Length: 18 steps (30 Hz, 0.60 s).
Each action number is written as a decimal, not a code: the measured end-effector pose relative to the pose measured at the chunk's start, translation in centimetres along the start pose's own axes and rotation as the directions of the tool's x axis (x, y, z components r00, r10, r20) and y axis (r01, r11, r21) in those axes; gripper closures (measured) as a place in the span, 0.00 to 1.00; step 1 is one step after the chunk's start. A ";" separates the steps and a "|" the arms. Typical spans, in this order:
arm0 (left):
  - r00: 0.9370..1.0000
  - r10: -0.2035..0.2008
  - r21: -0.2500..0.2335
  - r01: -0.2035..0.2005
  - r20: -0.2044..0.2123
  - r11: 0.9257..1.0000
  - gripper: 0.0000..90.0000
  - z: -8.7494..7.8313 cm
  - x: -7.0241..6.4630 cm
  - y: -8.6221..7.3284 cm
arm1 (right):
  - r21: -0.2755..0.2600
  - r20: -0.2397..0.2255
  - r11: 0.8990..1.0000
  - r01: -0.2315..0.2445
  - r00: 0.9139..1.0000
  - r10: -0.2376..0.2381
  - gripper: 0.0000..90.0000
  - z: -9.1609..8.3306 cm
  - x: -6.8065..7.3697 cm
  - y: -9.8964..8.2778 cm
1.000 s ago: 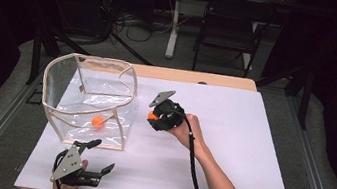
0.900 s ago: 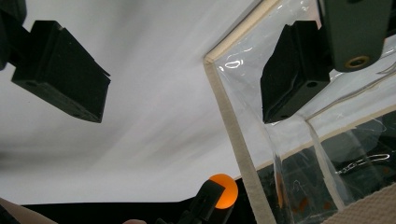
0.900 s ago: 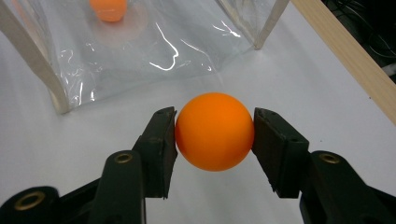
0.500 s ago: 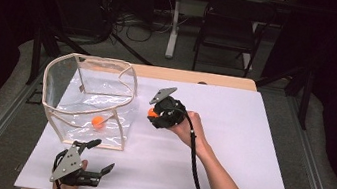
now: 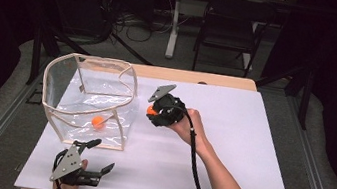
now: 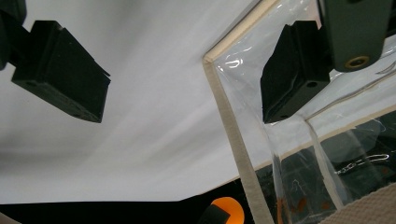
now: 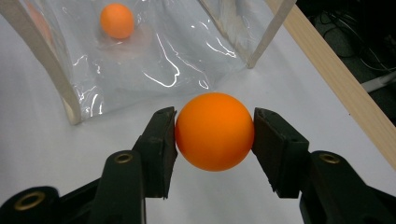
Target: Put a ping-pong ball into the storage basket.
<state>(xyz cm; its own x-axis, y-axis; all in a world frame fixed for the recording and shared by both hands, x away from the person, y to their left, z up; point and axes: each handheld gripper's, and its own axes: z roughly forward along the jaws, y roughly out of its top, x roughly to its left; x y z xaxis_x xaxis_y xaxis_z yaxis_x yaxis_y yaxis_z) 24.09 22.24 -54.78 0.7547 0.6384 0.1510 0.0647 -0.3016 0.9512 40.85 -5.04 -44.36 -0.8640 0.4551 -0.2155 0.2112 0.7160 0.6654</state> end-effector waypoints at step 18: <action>1.000 -0.002 -0.001 0.002 -0.002 1.000 0.17 0.0 0.0 0.0 | -0.017 0.017 1.000 0.007 1.000 -0.006 0.56 -1.2 -0.5 0.6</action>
<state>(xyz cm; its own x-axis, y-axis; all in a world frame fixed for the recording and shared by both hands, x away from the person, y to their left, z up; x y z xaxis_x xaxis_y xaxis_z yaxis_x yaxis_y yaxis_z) 24.08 22.28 -54.78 0.7533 0.6404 0.1497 0.0654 -0.2994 0.9519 40.85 -5.49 -42.98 -0.8572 0.4596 -0.2322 0.1975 0.7100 0.6760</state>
